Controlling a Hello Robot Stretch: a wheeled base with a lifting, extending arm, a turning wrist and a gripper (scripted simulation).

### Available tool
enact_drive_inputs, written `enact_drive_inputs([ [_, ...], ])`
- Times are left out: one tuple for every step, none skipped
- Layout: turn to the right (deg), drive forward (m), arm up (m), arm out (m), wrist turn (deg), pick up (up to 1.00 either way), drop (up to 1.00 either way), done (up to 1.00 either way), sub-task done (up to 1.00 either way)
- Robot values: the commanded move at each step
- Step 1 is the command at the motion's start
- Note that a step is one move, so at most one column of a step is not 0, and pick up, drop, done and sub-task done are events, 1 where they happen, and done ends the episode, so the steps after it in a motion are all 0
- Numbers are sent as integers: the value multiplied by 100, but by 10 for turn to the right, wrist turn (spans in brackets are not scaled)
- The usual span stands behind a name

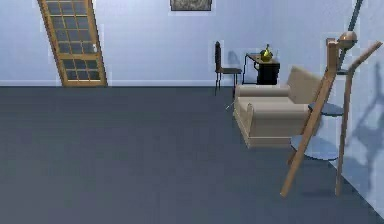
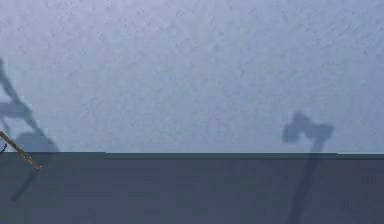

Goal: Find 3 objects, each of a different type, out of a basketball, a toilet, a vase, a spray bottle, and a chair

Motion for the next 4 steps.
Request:
enact_drive_inputs([
  [0, 100, 0, 0, 0, 0, 0, 0, 0],
  [0, 100, 0, 0, 0, 0, 0, 0, 0],
  [0, 100, 0, 0, 0, 0, 0, 0, 0],
  [90, 0, 0, 0, 0, 0, 0, 0, 0],
])
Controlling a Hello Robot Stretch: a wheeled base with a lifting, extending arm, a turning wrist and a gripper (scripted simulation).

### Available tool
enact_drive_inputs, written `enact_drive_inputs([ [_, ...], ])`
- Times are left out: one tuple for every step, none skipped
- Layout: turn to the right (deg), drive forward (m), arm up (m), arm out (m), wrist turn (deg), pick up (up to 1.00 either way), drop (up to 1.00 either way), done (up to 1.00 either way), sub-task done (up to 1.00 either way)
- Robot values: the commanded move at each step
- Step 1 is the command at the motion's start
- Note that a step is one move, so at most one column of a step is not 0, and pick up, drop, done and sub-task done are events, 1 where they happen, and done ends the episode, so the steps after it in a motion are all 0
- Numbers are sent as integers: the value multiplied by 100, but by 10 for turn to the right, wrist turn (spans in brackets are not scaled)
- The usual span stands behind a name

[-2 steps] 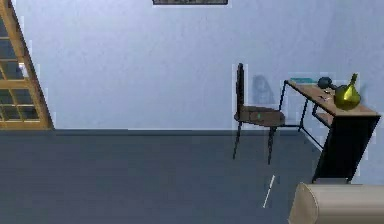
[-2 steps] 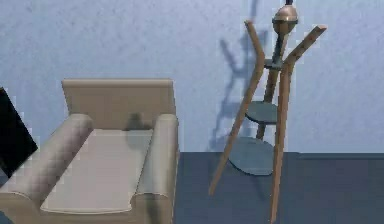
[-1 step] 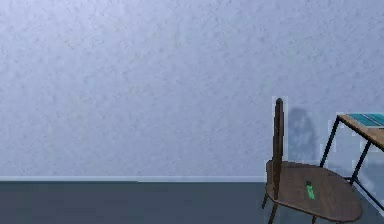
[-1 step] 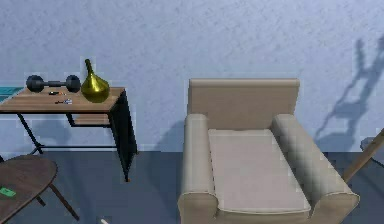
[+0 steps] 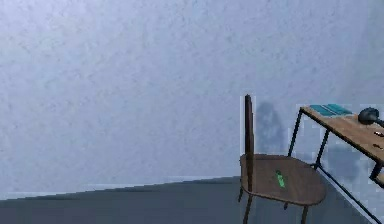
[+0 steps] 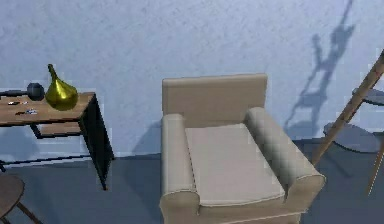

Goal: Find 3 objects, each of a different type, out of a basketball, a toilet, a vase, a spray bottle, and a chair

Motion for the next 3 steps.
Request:
enact_drive_inputs([
  [0, 25, 0, 0, 0, 0, 0, 0, 0],
  [330, 0, 0, 0, 0, 0, 0, 0, 0],
  [0, 0, 0, 0, 0, 0, 0, 100, 0],
])
